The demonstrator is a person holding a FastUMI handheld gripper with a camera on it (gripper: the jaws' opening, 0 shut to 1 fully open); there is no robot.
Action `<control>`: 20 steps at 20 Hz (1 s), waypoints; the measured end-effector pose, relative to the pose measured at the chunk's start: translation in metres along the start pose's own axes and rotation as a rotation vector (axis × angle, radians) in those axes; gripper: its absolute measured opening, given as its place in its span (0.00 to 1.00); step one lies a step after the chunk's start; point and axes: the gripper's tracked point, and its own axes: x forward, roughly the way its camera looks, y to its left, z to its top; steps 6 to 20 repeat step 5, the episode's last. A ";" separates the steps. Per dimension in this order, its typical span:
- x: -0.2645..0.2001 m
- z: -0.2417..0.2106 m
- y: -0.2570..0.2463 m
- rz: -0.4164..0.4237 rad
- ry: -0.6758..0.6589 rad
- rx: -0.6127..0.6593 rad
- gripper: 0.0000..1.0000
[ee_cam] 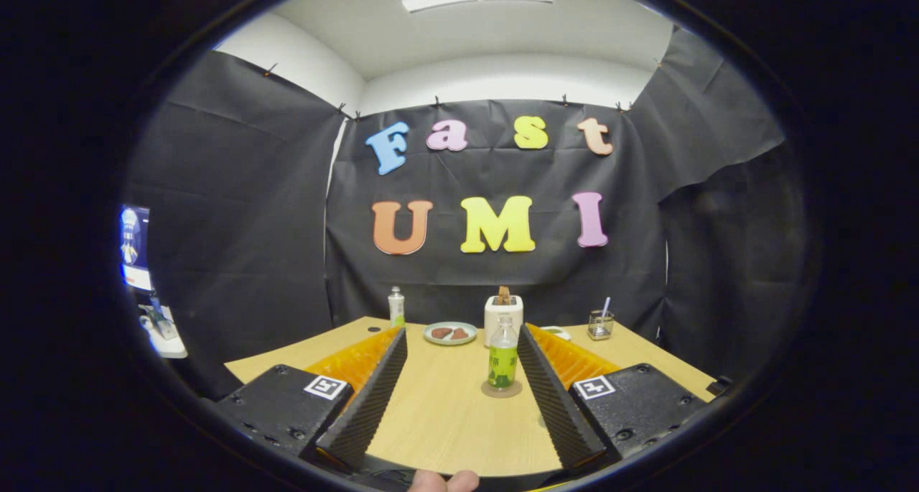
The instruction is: Take the bottle from table, then pour the juice into the cup, finally place the bottle on the coaster
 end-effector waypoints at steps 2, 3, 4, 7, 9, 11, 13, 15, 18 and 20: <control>0.001 0.000 0.002 0.003 -0.002 -0.004 0.99; 0.001 0.000 0.003 0.005 -0.002 -0.006 0.99; 0.001 0.002 0.005 0.008 -0.006 -0.009 0.99; -0.001 0.003 0.005 0.008 -0.009 -0.012 0.99; -0.001 0.003 0.005 0.008 -0.009 -0.012 0.99; -0.001 0.003 0.005 0.008 -0.009 -0.012 0.99; -0.001 0.003 0.005 0.008 -0.009 -0.012 0.99; -0.001 0.003 0.005 0.008 -0.009 -0.012 0.99; -0.001 0.003 0.005 0.008 -0.009 -0.012 0.99; -0.001 0.003 0.005 0.008 -0.009 -0.012 0.99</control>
